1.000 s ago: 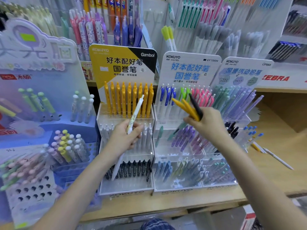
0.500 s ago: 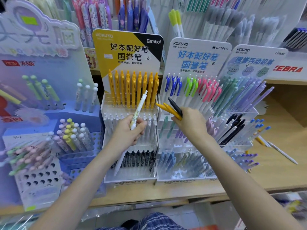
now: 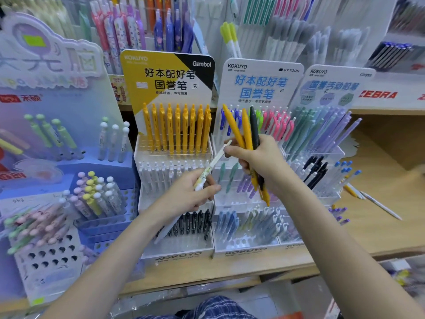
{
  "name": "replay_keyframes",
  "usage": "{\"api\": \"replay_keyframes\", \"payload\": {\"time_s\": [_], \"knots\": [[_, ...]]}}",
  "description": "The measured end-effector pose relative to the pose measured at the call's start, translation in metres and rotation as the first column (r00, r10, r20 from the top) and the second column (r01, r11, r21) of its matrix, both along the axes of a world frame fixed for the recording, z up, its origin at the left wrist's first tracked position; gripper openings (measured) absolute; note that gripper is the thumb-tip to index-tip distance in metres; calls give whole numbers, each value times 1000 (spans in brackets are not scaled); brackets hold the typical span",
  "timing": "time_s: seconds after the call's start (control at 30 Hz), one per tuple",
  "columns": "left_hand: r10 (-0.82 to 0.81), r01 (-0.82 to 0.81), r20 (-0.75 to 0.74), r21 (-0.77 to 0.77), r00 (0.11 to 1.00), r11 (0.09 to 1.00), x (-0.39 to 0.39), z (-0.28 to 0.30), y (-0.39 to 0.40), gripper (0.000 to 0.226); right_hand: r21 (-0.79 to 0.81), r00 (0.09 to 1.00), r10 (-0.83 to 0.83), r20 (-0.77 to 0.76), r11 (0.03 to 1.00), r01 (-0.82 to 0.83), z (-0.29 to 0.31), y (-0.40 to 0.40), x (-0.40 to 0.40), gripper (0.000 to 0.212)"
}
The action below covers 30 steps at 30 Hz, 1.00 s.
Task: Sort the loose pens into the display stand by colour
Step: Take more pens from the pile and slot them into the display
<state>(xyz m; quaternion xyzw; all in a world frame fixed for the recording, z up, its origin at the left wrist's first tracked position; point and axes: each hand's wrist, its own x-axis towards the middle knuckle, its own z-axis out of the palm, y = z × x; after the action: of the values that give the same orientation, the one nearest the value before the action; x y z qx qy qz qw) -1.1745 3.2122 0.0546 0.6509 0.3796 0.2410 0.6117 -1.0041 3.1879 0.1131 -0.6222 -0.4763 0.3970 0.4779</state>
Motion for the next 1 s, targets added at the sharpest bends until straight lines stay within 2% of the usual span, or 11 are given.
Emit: {"api": "replay_keyframes", "payload": {"time_s": [0.07,0.23,0.37,0.43,0.5,0.57,0.63,0.7,0.77,0.87,1.0], "knots": [[13,-12,53,-3,999,1000,-1,2,0,6,-10,995,-55,-87,998,54,1,-2,12,2],[135,-124,181,-73,974,990,-4,2,2,8,-50,960,-174,-222,985,167,-7,-16,47,5],[84,-87,73,45,994,995,12,-4,-3,6,-67,968,-192,-159,981,183,-15,-38,65,3],[2,-3,8,138,1000,990,21,-7,-5,6,-90,967,-214,-137,975,203,-17,-51,76,3],[-91,133,-152,293,984,947,29,-12,-6,5,-97,965,-233,-119,970,223,-20,-64,86,4],[-76,246,-368,440,927,864,34,-19,-7,6,-71,961,-272,-44,961,269,-20,-78,98,4],[21,285,-510,513,860,810,35,-27,-7,17,-19,945,-285,159,957,291,-21,-89,108,4],[105,327,-622,540,776,776,36,-37,-6,29,25,836,-204,509,975,222,-30,-93,109,3],[153,375,-692,548,706,748,36,-48,-6,37,-2,676,-86,732,992,129,-52,-92,98,6],[159,390,-731,520,663,760,35,-58,-6,39,-39,575,1,818,998,55,-92,-89,78,11],[166,374,-726,519,668,768,33,-62,-5,37,35,555,-44,831,999,27,-108,-84,77,18]]}}
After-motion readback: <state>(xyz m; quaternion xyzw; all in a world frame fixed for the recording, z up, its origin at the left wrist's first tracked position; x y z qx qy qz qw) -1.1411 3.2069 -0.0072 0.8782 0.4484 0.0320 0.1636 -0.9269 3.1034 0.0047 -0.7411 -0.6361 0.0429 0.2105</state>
